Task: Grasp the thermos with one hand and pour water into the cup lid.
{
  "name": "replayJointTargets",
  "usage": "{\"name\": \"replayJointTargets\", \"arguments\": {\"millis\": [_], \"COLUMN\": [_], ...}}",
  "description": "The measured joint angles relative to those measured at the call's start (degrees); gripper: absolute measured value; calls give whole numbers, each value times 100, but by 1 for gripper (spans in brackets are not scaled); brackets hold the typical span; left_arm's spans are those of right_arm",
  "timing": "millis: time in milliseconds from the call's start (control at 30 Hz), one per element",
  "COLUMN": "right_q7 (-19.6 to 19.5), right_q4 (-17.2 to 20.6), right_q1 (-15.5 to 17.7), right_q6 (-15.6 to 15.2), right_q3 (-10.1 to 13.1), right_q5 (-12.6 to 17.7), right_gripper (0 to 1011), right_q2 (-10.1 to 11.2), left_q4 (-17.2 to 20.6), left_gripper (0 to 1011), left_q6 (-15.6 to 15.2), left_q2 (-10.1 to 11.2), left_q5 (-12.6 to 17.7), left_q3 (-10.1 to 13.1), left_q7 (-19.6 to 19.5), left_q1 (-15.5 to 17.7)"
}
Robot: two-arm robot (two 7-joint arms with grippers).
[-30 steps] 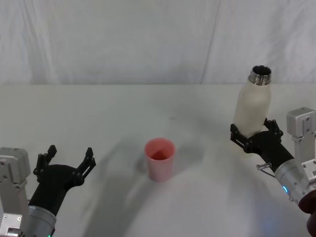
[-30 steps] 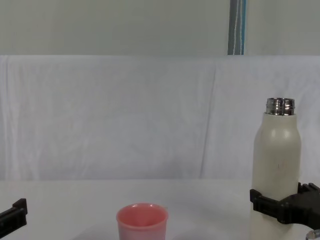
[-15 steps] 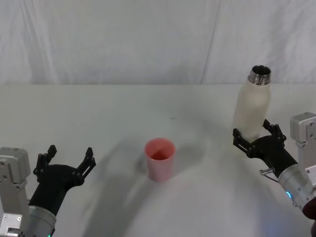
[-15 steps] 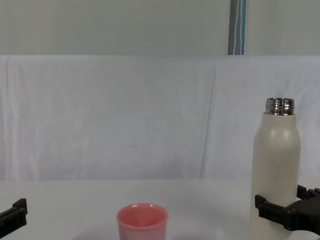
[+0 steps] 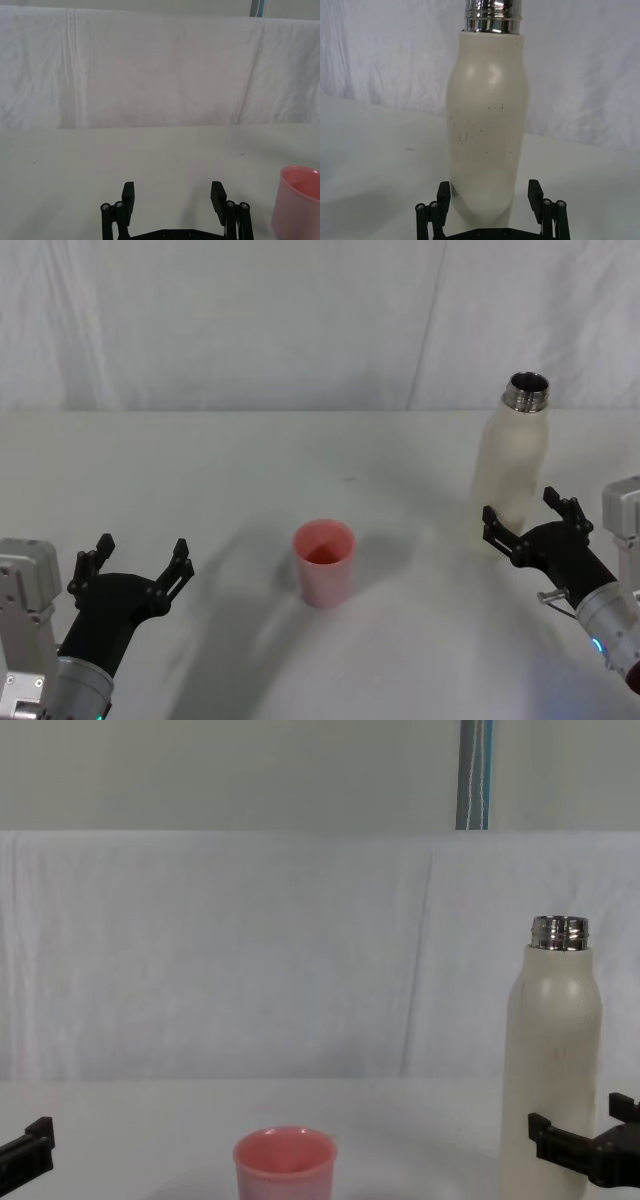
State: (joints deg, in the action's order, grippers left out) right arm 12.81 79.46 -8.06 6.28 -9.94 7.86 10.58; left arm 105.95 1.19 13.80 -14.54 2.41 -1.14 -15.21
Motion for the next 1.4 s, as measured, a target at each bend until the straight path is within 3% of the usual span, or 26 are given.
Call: {"name": "replayJointTargets", "arguments": {"millis": [667, 1400], "right_q7": [-80, -44], "right_q4": [1054, 1431], "right_q1": [745, 1173], "right_q6": [-104, 287], "right_q3": [231, 113], "right_q5": [254, 317], "right_gripper": [1001, 1001], "right_q2": [50, -51], "left_q4": [0, 0], "left_gripper": [1001, 1001], "left_q6": [0, 0], "left_q2": [0, 0], "left_q5": [0, 0], "left_q3": [0, 0], "left_q7": [0, 0], "left_q1": [0, 0]}}
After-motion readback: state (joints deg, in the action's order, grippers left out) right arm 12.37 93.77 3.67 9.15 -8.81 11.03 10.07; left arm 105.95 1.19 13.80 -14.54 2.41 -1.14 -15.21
